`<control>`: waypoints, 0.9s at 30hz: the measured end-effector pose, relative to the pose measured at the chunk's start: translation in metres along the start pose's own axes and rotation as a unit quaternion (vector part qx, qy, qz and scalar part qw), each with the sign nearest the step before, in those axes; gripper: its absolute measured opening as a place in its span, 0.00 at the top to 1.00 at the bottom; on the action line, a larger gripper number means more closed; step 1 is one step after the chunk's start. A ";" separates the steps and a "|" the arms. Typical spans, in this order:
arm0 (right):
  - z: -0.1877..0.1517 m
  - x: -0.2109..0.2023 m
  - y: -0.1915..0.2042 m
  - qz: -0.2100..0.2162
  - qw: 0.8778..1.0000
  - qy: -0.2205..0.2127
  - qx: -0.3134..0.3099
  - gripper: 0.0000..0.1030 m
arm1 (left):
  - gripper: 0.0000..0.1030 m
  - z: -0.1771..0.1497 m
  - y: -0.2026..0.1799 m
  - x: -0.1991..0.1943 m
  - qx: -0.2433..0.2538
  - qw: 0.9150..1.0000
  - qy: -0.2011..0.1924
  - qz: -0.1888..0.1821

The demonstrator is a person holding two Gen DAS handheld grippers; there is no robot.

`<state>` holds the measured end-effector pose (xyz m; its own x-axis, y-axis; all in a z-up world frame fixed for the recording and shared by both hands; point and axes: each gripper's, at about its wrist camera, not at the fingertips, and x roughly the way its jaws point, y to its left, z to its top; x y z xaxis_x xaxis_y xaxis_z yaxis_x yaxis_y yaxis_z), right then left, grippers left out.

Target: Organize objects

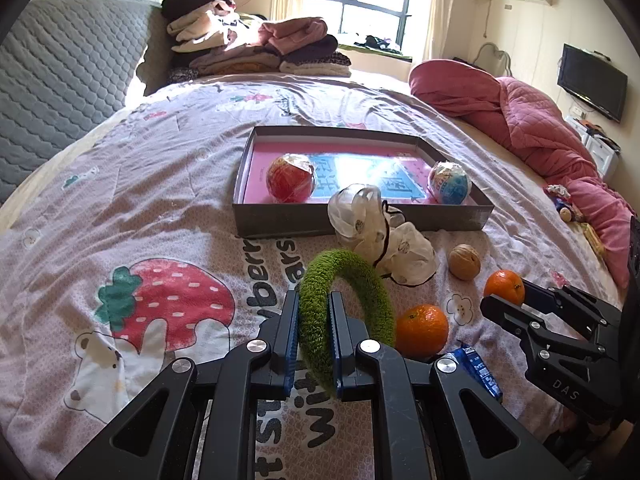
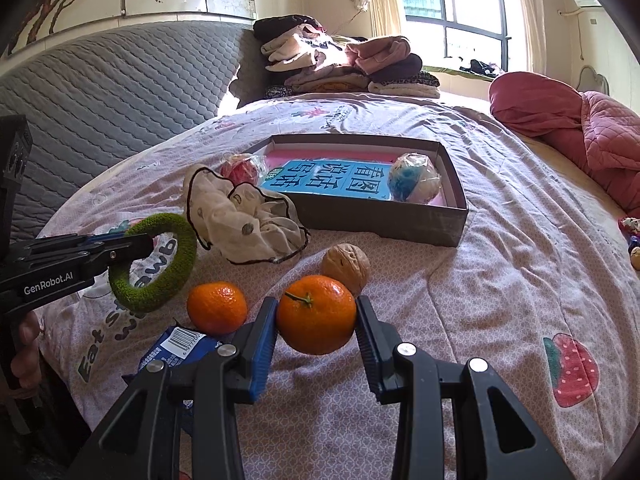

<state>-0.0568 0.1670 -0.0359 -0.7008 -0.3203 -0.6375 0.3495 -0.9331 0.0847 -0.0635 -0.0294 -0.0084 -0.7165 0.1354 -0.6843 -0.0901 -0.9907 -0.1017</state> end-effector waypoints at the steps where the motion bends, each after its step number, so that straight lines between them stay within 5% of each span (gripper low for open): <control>1: 0.000 -0.001 0.000 -0.001 1.000 -0.002 -0.001 0.62 | 0.87 0.000 0.000 -0.002 0.000 1.000 -0.003 0.002; 27: 0.026 -0.016 -0.001 0.008 0.999 -0.051 -0.004 0.63 | 0.87 0.041 -0.024 -0.029 0.022 0.997 -0.074 0.003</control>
<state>-0.0626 0.1691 -0.0062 -0.7543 -0.3512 -0.5546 0.3663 -0.9263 0.0883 -0.0692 -0.0100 0.0435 -0.8115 0.1296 -0.5698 -0.1136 -0.9915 -0.0638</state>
